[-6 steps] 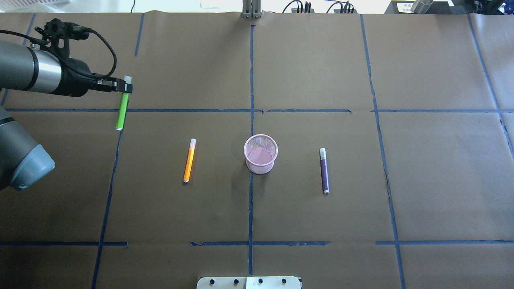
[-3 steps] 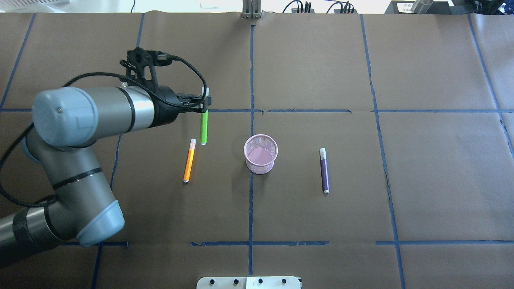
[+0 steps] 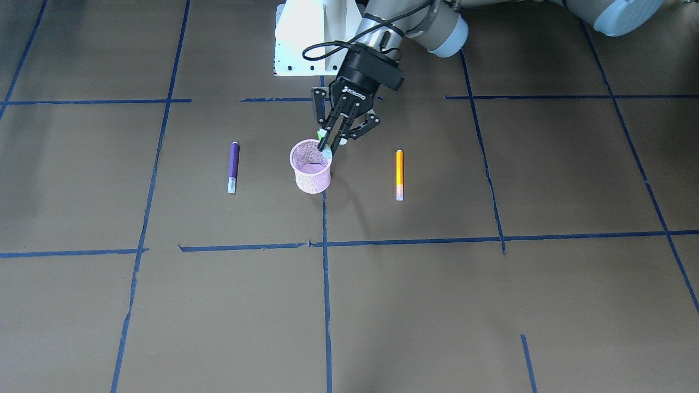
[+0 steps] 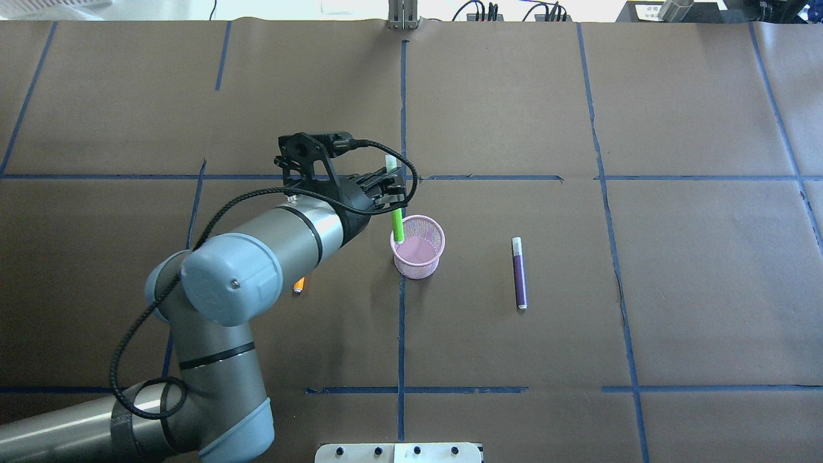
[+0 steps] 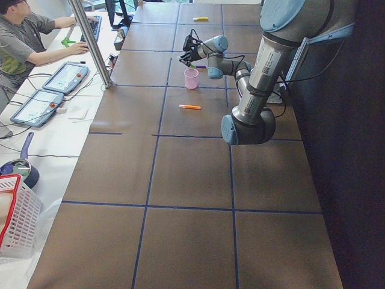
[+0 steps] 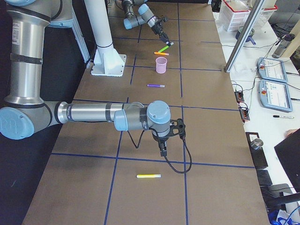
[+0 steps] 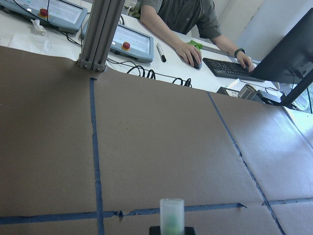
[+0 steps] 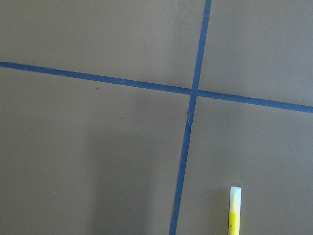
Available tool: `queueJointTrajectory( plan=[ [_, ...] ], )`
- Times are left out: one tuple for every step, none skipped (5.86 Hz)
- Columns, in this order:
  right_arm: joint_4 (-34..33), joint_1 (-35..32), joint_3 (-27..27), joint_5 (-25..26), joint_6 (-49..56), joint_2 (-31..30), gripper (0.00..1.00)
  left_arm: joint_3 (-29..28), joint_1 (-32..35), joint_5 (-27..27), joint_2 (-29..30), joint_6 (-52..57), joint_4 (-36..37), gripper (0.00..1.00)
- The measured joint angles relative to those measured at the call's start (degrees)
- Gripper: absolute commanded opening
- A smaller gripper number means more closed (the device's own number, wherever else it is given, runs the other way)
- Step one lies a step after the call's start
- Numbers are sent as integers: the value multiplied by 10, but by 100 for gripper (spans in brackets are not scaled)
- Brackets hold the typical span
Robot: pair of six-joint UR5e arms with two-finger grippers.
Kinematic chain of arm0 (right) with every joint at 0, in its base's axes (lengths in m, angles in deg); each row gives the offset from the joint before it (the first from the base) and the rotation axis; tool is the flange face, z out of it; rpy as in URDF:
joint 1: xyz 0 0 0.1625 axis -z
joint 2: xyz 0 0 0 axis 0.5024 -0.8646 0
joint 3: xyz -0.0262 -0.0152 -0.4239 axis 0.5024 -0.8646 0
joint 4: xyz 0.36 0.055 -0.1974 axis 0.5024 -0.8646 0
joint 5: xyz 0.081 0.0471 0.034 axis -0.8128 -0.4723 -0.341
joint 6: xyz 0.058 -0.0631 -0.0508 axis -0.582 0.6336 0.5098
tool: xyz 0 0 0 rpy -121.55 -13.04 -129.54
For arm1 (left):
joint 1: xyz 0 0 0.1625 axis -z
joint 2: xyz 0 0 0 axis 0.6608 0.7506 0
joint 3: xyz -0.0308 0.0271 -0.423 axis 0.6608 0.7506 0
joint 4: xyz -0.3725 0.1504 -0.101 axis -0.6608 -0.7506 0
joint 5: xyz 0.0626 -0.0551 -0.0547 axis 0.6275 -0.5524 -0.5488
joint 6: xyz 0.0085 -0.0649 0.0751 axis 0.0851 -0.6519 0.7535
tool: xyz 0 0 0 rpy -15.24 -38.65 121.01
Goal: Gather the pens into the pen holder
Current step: 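Lift the green highlighter and carry it over the pink cup, then lower the green highlighter into the cup and open the left gripper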
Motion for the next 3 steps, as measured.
queueJointTrajectory(
  plan=[
    [0, 0, -2, 0, 0, 0, 100, -35, -10, 32, 16, -1, -2, 0],
    [1, 0, -4, 0, 1, 0, 100, -57, -16, 49, 22, -1, -4, 6],
    [1, 0, -5, 0, 1, 0, 100, -76, -20, 55, 26, -1, -4, 8]
  ],
)
